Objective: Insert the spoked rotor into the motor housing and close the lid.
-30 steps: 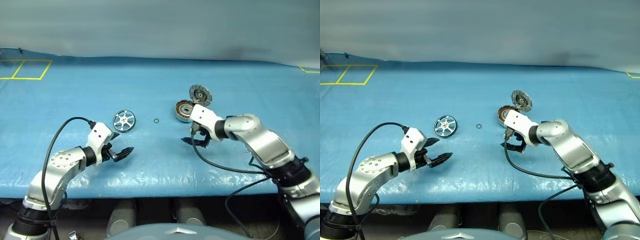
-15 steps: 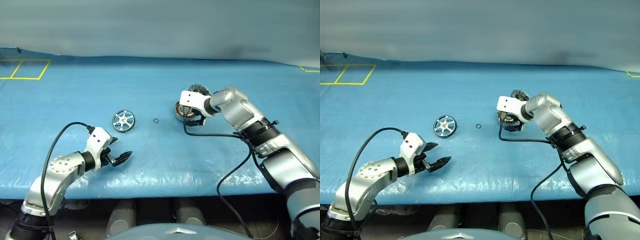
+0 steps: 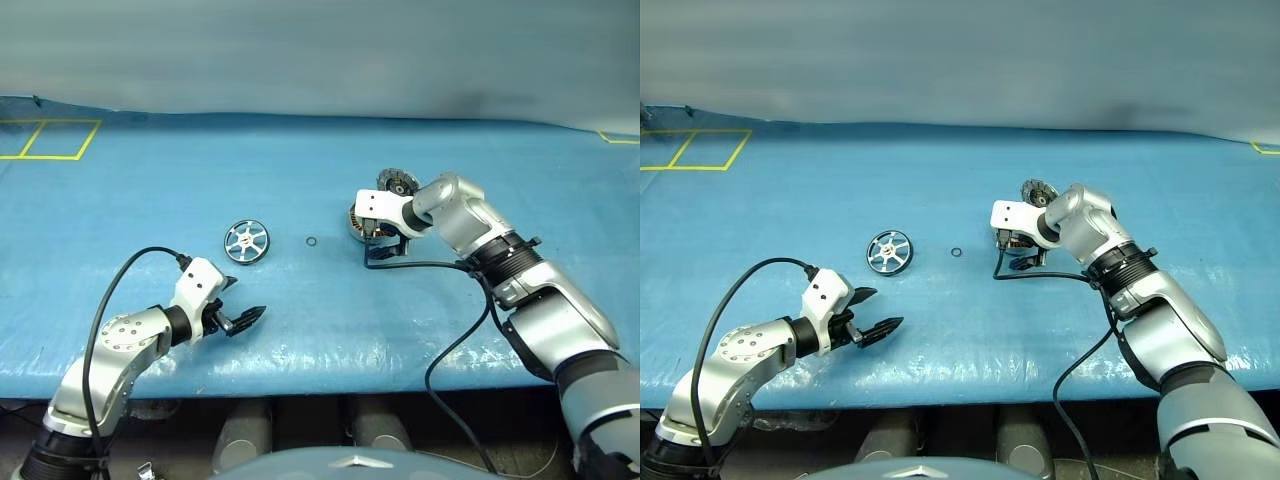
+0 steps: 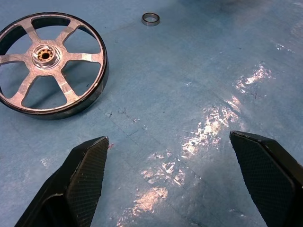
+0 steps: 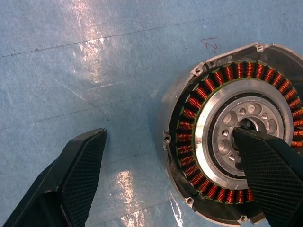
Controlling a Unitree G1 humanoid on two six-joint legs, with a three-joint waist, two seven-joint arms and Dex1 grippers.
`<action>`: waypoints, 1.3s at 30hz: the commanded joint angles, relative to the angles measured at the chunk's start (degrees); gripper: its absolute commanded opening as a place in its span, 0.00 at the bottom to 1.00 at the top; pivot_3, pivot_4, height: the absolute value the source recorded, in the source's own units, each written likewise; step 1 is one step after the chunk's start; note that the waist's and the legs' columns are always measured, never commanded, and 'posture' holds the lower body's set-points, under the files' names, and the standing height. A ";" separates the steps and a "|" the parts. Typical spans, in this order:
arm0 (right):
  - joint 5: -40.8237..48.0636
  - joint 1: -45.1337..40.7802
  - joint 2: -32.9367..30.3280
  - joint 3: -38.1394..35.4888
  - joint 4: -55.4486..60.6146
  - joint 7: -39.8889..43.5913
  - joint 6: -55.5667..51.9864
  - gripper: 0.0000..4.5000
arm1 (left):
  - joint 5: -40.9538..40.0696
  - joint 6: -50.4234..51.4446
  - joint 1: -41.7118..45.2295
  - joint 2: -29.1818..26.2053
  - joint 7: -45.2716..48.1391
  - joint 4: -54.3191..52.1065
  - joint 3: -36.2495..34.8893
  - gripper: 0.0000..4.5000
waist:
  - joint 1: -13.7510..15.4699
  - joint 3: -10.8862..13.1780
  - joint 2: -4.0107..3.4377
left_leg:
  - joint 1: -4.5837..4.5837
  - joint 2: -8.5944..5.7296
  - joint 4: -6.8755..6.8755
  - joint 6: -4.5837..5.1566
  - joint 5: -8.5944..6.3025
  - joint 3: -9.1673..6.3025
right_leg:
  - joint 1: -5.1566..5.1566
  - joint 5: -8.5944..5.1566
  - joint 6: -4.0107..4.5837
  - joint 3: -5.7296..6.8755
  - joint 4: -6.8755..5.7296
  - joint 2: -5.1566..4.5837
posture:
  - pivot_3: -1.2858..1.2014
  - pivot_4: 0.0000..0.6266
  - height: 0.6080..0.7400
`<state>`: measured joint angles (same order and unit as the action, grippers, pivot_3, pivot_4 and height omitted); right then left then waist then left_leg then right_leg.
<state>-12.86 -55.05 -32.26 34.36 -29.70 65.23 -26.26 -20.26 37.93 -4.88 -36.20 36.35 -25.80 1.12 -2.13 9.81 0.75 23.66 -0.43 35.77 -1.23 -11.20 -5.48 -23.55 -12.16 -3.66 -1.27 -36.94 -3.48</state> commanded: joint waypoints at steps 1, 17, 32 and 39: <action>-0.67 -1.31 -0.26 -2.01 -0.45 0.79 0.74 1.00 | 0.42 -1.53 0.28 0.10 0.00 -1.86 0.02 1.00 | 0.00 0.00 0.00 | 0.00 0.00 0.00 0.00 0.00 0.00 | 0.00 0.00 0.00 0.00 0.00 0.00 | 0.52 0.24 1.00; -1.44 1.79 3.86 -3.93 2.57 0.70 -3.27 0.45 | 0.65 -1.94 0.27 0.41 -0.36 -1.30 0.54 1.00 | -0.51 -0.02 0.02 | -0.11 0.02 0.02 -0.02 0.02 0.03 | 0.09 0.04 -0.05 -0.02 -0.02 0.01 | 0.52 0.24 1.00; -0.65 21.96 2.50 -0.25 38.58 1.62 -19.29 0.45 | 0.58 -1.91 0.79 1.08 -0.13 -0.06 2.07 1.00 | -0.63 -0.22 0.12 | -0.18 0.06 -0.06 -0.03 0.02 -0.03 | 0.12 -0.02 0.02 0.02 -0.04 0.05 | 0.52 0.24 1.00; 0.07 26.58 2.51 3.89 47.85 1.39 -22.87 0.45 | 0.52 -2.00 1.05 1.31 -0.05 0.46 2.31 1.00 | -0.57 -0.43 0.23 | -0.23 0.07 0.00 -0.04 0.01 -0.02 | 0.17 -0.04 0.04 0.02 -0.04 0.04 | 0.52 0.24 1.00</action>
<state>-15.38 -30.85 -30.13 33.53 17.56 64.59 -47.12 -20.10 36.93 -4.22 -35.16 36.29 -24.86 3.44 -2.70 9.38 0.97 23.43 -0.35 35.77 -1.27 -11.19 -5.50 -23.38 -12.20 -3.62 -1.25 -36.98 -3.44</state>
